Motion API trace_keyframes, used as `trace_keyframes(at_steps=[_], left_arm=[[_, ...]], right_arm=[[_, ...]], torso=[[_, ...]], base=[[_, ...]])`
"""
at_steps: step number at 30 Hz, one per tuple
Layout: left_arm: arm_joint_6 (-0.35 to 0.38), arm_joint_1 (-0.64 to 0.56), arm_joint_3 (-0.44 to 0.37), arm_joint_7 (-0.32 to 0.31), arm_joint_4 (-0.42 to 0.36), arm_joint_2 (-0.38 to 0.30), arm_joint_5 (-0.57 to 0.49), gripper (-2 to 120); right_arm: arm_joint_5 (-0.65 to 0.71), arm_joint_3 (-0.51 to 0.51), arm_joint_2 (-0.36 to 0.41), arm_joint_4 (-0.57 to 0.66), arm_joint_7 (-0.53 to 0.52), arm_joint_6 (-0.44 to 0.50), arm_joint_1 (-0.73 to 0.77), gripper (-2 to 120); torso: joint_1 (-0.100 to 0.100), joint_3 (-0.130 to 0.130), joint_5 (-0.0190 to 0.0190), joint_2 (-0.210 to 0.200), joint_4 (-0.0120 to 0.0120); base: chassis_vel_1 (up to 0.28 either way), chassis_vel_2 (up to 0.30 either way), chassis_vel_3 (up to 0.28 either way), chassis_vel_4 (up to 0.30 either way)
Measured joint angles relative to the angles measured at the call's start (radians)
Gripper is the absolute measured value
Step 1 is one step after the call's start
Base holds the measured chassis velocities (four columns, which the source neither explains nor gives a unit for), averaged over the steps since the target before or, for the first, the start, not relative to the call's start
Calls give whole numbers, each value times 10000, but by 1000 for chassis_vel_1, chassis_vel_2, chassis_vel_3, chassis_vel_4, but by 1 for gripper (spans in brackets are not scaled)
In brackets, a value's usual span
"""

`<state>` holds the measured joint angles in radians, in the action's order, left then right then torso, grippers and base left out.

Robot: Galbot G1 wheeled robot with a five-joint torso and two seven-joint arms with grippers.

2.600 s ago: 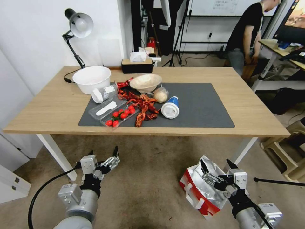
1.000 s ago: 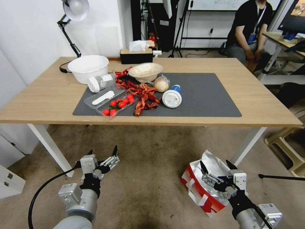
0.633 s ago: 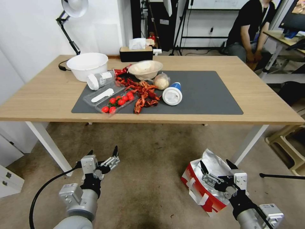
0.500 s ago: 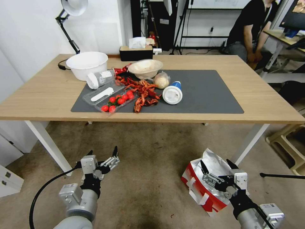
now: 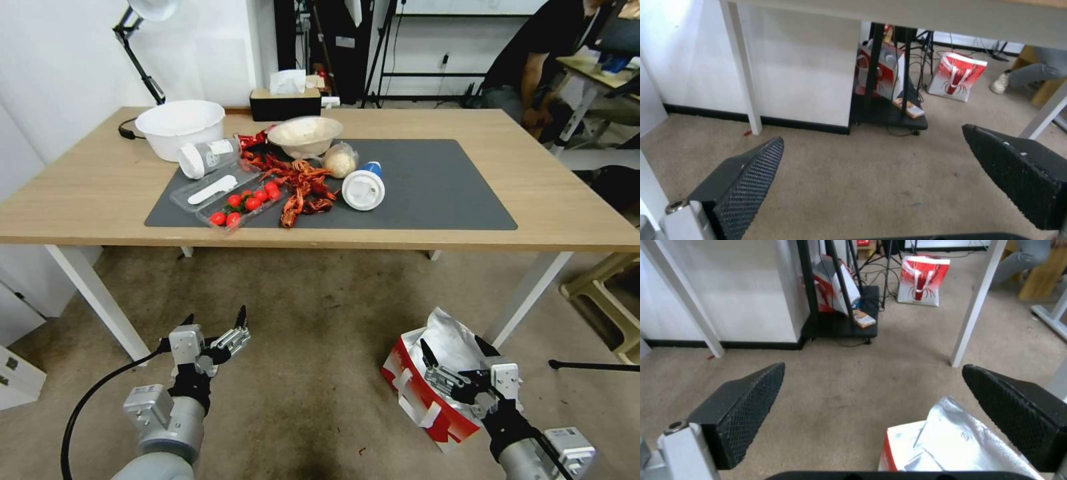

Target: Pick up the food delivery bag from the floor and place it on the table.

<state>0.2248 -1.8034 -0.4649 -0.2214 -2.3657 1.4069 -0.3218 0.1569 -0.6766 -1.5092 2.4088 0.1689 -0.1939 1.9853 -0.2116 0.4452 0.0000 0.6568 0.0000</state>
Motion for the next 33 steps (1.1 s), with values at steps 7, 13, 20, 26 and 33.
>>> trace_keyframes(at_steps=[7,13,20,26,33], left_arm=[[-3,-6,-10,9,42,-16,2,100],[-4,24,-38,59,77,-87,-1,100],[-4,65,-13,1,141,-100,-11,100],[-34,50,-56,-13,142,-106,-15,100],[-73,23,-59,-14,116,-78,-22,100]], right_arm=[[2,-2,-1,-88,74,-26,-38,100],[-208,-2,-62,-122,151,-44,-79,100],[-301,-31,-72,-127,159,-71,-75,100],[-337,-9,-63,-122,159,-93,-94,100],[-348,24,-52,-118,159,-96,-86,100]], torso=[[93,-145,0,-240,0],[241,-369,0,-612,0],[393,-625,0,-1022,0],[498,-785,0,-1282,0],[600,-949,0,-1549,0]], base=[[0,0,0,0],[0,0,0,0],[0,0,0,0],[0,0,0,0],[0,0,0,0]])
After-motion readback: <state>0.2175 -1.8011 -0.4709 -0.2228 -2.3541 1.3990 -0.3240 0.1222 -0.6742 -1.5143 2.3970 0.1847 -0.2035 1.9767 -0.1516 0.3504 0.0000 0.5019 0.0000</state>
